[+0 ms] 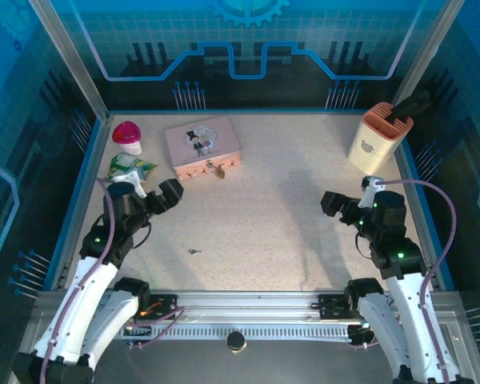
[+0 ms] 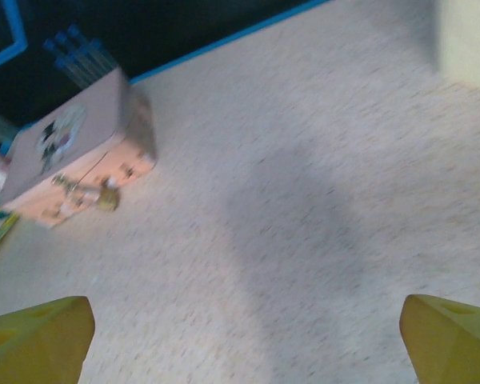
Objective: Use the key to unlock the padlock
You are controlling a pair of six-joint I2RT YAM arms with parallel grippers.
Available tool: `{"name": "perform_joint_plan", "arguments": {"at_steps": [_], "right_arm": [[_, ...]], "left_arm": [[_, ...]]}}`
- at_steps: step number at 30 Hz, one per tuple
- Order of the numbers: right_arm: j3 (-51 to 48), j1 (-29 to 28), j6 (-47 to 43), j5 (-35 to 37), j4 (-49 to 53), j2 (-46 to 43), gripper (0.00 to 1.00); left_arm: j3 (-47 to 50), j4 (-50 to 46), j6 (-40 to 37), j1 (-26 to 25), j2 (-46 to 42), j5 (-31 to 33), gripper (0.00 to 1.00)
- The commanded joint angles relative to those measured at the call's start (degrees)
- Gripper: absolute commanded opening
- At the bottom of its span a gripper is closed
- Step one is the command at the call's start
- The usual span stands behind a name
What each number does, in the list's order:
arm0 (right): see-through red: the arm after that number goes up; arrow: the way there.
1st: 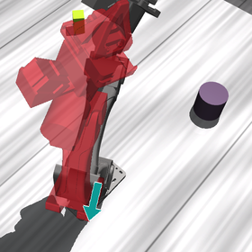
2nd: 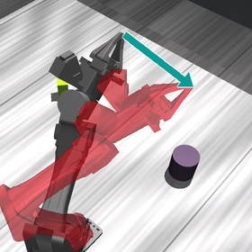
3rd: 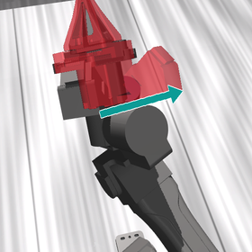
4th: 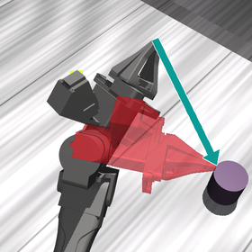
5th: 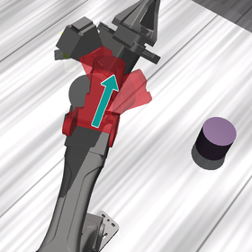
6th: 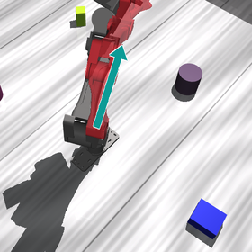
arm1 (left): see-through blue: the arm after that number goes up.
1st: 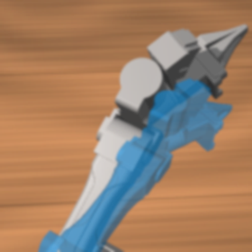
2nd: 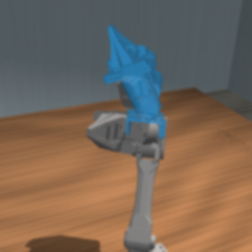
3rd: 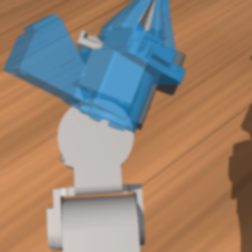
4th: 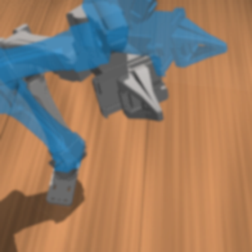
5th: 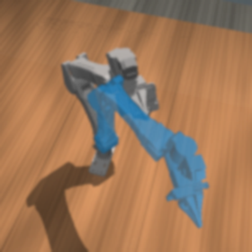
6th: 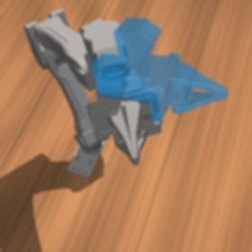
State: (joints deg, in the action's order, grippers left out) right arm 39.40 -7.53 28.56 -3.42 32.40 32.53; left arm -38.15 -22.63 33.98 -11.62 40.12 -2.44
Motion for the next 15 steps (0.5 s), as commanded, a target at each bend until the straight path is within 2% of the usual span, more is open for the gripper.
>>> {"name": "perform_joint_plan", "arguments": {"at_steps": [1,5,7,9,15], "right_arm": [[1.8,-8.8,3.3,1.1,2.2,1.2,0.97],[1.8,-24.7,7.3,11.1,-1.4,7.5,0.92],[2.2,-31.4,9.0,13.4,-4.7,12.5,0.86],[3.5,-37.9,11.3,15.9,-7.5,18.7,0.85],[15.4,-51.6,15.9,18.7,-8.4,40.8,0.85]], "left_arm": [[-0.7,-4.8,-1.8,-6.2,0.0,2.2,0.99],[1.4,-5.8,-3.5,-11.2,-1.3,12.9,0.99],[2.4,-7.5,-3.0,-11.6,-2.2,21.5,0.99],[3.2,-9.0,-1.1,-11.7,-3.8,28.7,0.99],[10.5,-2.7,-1.1,-11.6,-13.2,39.4,0.99]]}}
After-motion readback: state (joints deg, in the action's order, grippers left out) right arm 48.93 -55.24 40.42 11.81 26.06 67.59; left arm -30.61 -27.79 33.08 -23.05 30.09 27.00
